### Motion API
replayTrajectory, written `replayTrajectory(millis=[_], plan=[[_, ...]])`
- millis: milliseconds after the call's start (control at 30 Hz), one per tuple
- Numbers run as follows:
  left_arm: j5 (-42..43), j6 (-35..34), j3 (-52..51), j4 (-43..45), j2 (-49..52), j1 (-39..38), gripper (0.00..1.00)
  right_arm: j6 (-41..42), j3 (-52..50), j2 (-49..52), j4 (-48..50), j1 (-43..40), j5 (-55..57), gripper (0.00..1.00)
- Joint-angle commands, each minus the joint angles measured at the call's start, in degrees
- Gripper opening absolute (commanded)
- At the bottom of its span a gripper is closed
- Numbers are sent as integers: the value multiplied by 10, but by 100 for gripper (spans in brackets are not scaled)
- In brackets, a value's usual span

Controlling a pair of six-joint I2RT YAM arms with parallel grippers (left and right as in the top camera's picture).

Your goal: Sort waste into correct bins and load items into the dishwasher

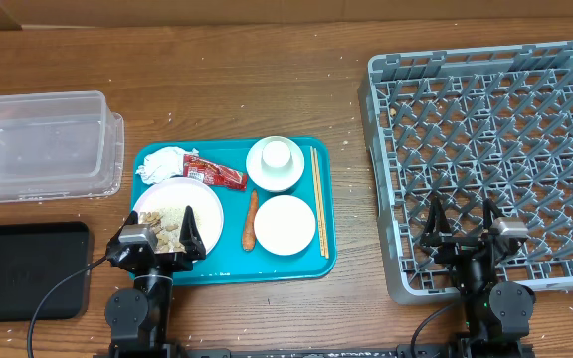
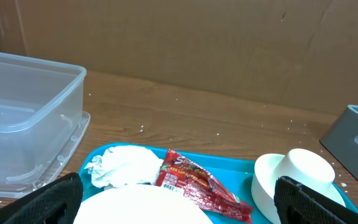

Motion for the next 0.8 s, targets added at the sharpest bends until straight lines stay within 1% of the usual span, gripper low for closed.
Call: replayTrajectory(millis=[0, 100, 167, 200, 233, 267, 300, 333, 367, 433, 467, 500, 567, 667, 733, 767], plan=[[-4, 13, -2, 0, -6, -4, 100, -4, -6, -5, 3, -3, 1, 100], [0, 8, -2, 26, -6, -4, 100, -4, -6, -5, 3, -3, 1, 100], [96, -88, -2, 58, -6, -4, 100, -4, -6, -5, 3, -3, 1, 100], [120, -111, -2, 60, -6, -4, 100, -4, -6, -5, 3, -3, 1, 100], [170, -177, -2, 65, -6, -4, 100, -4, -6, -5, 3, -3, 1, 100], [188, -208, -2, 65, -6, -4, 100, -4, -6, -5, 3, -3, 1, 100], [203, -267, -2, 68, -6, -4, 100, -4, -6, -5, 3, -3, 1, 100], [203, -299, -2, 78, -6, -4, 100, -4, -6, -5, 3, -3, 1, 100], [203, -332, -2, 109, -6, -3, 100, -4, -6, -5, 3, -3, 1, 100], [205, -338, -2, 186, -6, -3, 100, -4, -6, -5, 3, -3, 1, 100], [203, -337, 5, 248, -6, -3, 100, -4, -6, -5, 3, -3, 1, 100], [203, -337, 16, 257, -6, -3, 100, -4, -6, -5, 3, -3, 1, 100], [217, -328, 56, 228, -5, -3, 100, -4, -6, -5, 3, -3, 1, 100], [257, -281, 132, 117, 12, -3, 100, -4, -6, -5, 3, -3, 1, 100], [282, -233, 207, -3, 45, -3, 100, -4, -6, -5, 3, -3, 1, 100], [289, -195, 273, -111, 84, -3, 100, -4, -6, -5, 3, -3, 1, 100]])
